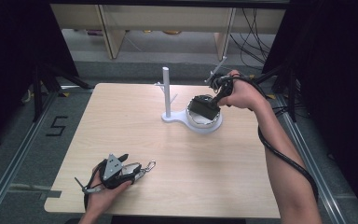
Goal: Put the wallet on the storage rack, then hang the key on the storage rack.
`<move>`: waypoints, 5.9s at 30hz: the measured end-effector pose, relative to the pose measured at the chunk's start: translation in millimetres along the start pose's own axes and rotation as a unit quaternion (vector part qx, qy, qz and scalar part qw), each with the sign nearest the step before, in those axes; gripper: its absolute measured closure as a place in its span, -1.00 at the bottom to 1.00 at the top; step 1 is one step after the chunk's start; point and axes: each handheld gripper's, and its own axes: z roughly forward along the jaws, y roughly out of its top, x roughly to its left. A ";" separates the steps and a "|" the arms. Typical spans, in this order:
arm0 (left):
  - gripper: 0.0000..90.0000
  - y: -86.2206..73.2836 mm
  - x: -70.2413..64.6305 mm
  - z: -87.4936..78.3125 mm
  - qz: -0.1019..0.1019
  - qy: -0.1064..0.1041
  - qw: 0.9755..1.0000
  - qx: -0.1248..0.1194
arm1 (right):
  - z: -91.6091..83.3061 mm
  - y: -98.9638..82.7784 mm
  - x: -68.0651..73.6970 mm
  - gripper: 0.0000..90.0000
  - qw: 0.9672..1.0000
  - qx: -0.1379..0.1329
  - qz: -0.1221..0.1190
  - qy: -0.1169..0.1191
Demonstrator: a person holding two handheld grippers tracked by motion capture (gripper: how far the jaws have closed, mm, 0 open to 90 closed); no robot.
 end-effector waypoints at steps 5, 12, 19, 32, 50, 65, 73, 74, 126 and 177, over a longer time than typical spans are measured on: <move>-0.28 0.0 -0.1 0.0 0.000 0.000 1.000 0.000 | 7.8 0.1 -4.0 0.83 1.000 0.001 0.002 0.004; -0.28 -0.2 0.6 0.8 0.000 -0.004 1.000 -0.004 | 20.0 -1.8 -8.9 0.83 1.000 0.006 0.018 0.015; -0.28 0.0 0.0 -0.1 -0.001 0.000 1.000 0.000 | 29.2 -5.5 -17.9 0.74 0.999 -0.019 0.035 0.009; -0.28 0.0 -0.1 0.0 0.000 -0.001 1.000 0.000 | 15.4 -14.3 -22.9 0.55 0.990 -0.067 0.033 -0.117; -0.28 0.8 1.7 2.6 -0.001 -0.002 1.000 0.007 | 19.2 -84.3 21.9 0.10 0.972 -0.164 0.122 -0.113; -0.28 0.3 -1.0 1.1 0.003 0.002 1.000 0.006 | 51.0 -168.6 73.1 0.37 0.943 -0.229 0.216 -0.109; -0.27 0.4 -1.2 2.5 0.005 0.004 1.000 0.006 | 69.3 -186.7 98.5 0.57 0.927 -0.246 0.272 -0.079; -0.27 0.3 -1.3 2.4 0.003 0.004 1.000 0.006 | 71.3 -187.9 98.2 0.57 0.929 -0.244 0.267 -0.079; 0.26 82.4 -19.2 68.3 0.069 -0.134 0.892 0.427 | 68.1 -186.7 104.6 0.36 0.944 -0.203 0.259 -0.038; 0.67 80.3 -11.3 76.2 0.107 -0.154 0.887 0.422 | 69.8 -186.6 106.8 0.34 0.942 -0.196 0.269 -0.028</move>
